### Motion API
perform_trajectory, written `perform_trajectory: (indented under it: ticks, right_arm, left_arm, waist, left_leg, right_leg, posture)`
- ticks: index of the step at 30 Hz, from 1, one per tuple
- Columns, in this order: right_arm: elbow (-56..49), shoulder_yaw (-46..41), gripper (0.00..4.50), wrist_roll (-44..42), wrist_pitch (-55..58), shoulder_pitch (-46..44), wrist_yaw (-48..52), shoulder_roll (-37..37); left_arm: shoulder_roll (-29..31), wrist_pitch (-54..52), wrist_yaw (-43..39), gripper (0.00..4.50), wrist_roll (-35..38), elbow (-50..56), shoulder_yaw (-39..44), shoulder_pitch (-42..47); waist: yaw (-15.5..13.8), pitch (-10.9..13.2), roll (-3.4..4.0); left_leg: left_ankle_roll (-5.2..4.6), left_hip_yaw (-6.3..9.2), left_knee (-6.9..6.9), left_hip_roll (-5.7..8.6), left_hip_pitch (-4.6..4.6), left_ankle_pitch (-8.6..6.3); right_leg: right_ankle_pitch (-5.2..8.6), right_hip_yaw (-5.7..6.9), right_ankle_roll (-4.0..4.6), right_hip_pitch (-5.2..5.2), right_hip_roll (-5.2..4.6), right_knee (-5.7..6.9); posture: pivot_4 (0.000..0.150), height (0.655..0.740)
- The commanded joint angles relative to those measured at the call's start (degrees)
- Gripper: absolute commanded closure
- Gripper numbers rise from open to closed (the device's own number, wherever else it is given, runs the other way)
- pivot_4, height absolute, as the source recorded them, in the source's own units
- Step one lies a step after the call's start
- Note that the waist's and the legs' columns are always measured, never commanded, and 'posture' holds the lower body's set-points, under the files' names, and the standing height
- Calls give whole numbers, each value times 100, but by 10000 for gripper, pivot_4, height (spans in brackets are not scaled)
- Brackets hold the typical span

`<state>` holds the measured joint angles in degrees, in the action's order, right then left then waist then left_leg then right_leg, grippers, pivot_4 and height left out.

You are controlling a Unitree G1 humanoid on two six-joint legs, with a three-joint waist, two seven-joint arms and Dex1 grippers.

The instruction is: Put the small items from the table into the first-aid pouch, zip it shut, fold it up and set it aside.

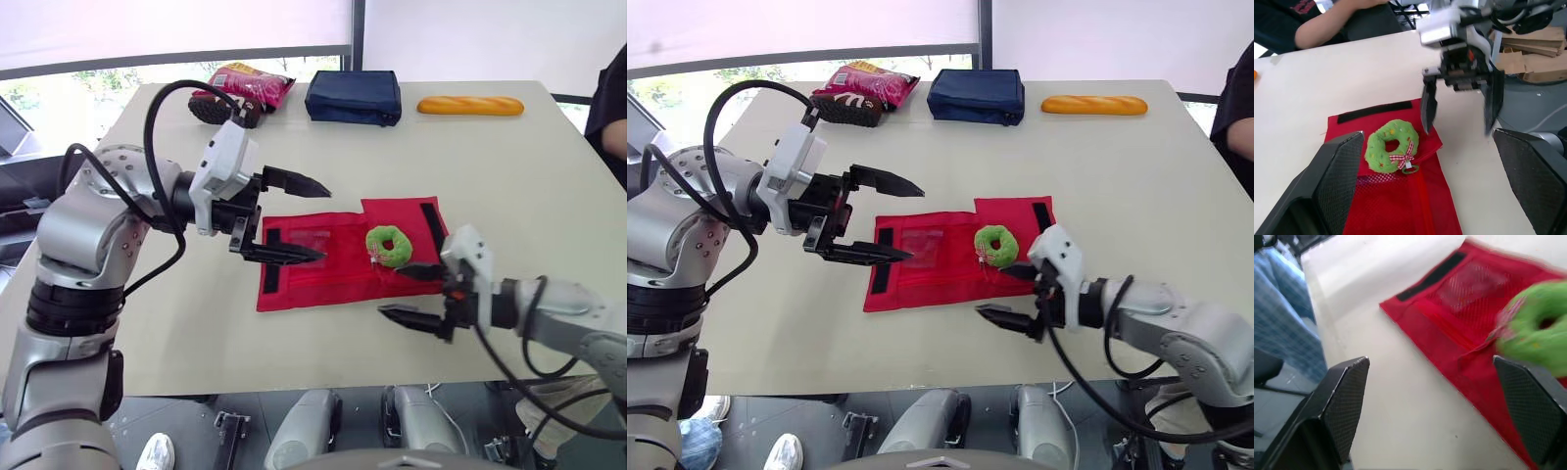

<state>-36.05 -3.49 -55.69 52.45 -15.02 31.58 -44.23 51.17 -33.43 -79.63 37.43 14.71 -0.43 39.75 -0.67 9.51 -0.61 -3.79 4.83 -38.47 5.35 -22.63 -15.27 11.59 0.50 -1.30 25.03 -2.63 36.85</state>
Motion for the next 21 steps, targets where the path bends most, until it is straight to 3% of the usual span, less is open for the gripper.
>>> perform_trajectory:
  ticks: [1, 5, 8, 16, 17, 21]
  right_arm:
    - [526, -67, 973, 510, -498, -280, 151, 92]
    - [1485, 405, 973, 1435, -1120, -781, 341, 316]
    - [2418, 973, 7616, 2321, -1742, -1290, 543, 597]
    - [3272, 1535, 41825, 3225, -2470, -1795, 1384, 928]
    - [3150, 1563, 44533, 3140, -2377, -1759, 1542, 953]
    - [2338, 1513, 44533, 2415, -1635, -1509, 2044, 1009]
  left_arm:
    - [101, -19, 25, 0, 120, 170, 232, -31]
    - [134, -38, 62, 0, 146, 171, 273, -71]
    - [148, -88, 117, 0, 222, 180, 362, -155]
    - [313, -97, 166, 0, 212, 211, 544, -488]
    - [326, -103, 180, 0, 231, 218, 571, -518]
    - [345, -130, 220, 0, 286, 244, 643, -623]
  waist:
    - [-3, 0, 0]
    - [-2, 0, 1]
    - [17, 0, 0]
    - [-6, 1, 2]
    - [-6, 1, 2]
    - [-3, 1, 2]
  left_leg:
    - [1, 0, 0, -2, 0, 0]
    - [1, -5, 1, -1, 0, 1]
    - [3, -4, 4, -1, 0, 2]
    - [6, -7, 4, 0, -13, 4]
    - [6, -8, 4, 0, -13, 4]
    - [7, -5, 5, -1, -13, 4]
  right_leg:
    - [0, 1, 1, 0, 2, 0]
    - [-3, -4, 5, 2, 2, 0]
    - [-3, -4, 7, 4, 3, 0]
    - [-8, -9, 13, 19, 4, 2]
    - [-8, -10, 14, 20, 4, 2]
    - [-9, -9, 15, 21, 5, 3]
  posture:
    - [1500, 7395]
    - [1500, 7395]
    - [1500, 7395]
    - [1500, 7395]
    - [1500, 7395]
    - [1500, 7395]
